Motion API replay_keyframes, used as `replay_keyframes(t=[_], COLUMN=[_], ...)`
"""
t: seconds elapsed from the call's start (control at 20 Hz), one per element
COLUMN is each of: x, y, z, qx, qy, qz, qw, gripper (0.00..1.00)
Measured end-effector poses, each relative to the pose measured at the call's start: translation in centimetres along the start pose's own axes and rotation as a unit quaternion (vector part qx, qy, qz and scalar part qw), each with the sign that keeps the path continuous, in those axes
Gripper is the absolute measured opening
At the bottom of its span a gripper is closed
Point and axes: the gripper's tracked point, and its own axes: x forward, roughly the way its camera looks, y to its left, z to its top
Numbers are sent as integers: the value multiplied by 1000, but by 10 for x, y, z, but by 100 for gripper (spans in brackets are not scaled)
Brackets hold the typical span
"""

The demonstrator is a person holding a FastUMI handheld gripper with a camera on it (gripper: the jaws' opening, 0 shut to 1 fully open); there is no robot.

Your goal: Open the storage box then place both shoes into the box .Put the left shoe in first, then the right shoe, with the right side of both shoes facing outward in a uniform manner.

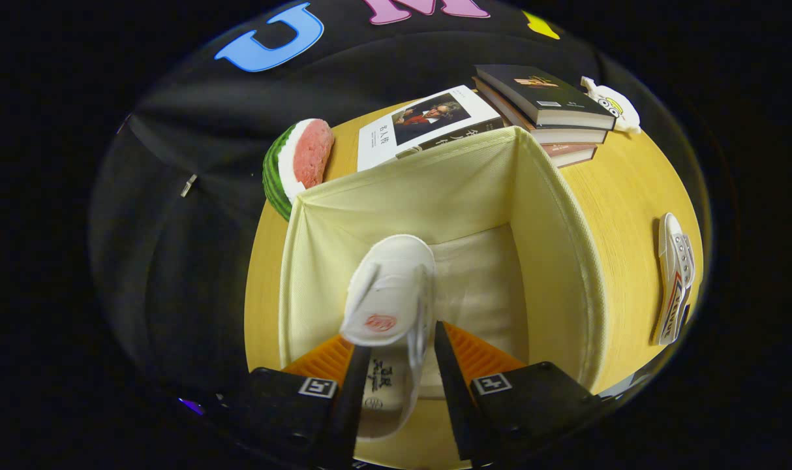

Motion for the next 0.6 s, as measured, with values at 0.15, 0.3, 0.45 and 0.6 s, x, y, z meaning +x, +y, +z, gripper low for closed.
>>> replay_keyframes(t=[0.15,0.3,0.45,0.6], x=[-18,-40,-73,-110], y=[12,17,16,-2], z=[4,17,33,55], qx=[-1,-12,-27,-56], qy=[-13,-36,-68,-109], qz=[33,50,66,70], qw=[999,998,995,990], gripper=[100,99,99,99])
